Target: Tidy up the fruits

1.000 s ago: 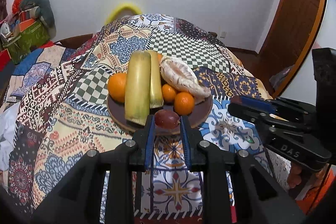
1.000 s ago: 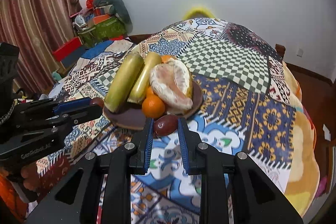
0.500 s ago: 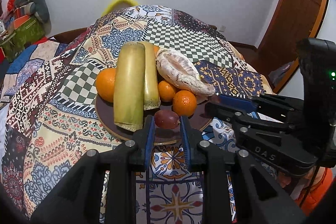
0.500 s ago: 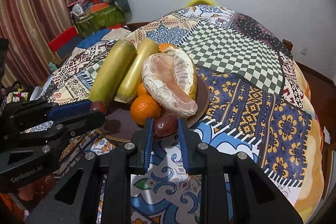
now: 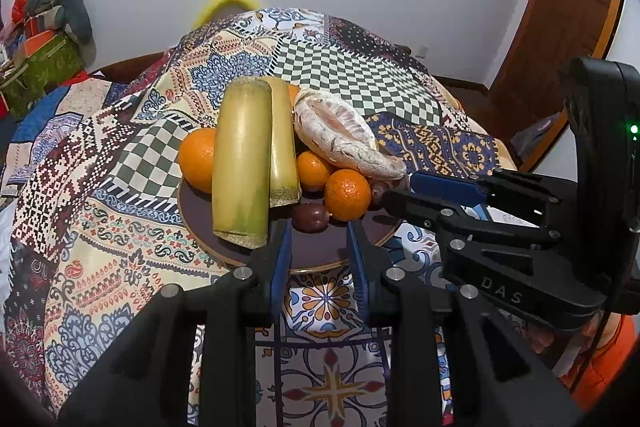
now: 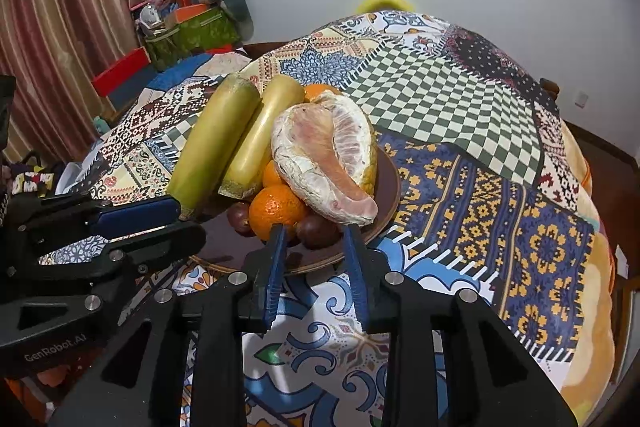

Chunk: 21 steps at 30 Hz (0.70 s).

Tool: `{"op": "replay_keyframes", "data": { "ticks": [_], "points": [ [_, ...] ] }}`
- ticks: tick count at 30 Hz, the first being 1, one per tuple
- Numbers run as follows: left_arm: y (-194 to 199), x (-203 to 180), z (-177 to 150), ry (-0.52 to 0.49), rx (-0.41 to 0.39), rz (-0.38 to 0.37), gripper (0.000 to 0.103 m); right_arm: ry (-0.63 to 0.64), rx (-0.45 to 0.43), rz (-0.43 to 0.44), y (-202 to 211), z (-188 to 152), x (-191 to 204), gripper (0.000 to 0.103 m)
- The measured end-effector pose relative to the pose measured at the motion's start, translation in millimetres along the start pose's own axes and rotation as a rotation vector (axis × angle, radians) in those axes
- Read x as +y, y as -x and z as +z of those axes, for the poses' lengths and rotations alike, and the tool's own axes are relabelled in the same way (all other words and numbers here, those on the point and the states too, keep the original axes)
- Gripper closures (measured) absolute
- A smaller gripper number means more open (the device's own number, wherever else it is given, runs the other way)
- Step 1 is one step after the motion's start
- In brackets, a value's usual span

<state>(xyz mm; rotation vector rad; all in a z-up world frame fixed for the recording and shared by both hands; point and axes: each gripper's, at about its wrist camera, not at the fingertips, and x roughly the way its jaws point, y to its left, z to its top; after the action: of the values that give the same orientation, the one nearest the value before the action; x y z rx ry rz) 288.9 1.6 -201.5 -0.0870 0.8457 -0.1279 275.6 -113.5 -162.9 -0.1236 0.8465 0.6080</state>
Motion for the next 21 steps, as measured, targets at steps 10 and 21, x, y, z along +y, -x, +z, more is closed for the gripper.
{"op": "replay_keyframes", "data": {
  "ticks": [10,21],
  "points": [
    [64,0,7,0.023,-0.122,0.027,0.075,-0.003,-0.114,-0.028,59,9,8,0.076],
    [190,-19,11,0.009,-0.389,0.062,0.075,0.024,-0.391,-0.048,184,17,46,0.076]
  ]
}}
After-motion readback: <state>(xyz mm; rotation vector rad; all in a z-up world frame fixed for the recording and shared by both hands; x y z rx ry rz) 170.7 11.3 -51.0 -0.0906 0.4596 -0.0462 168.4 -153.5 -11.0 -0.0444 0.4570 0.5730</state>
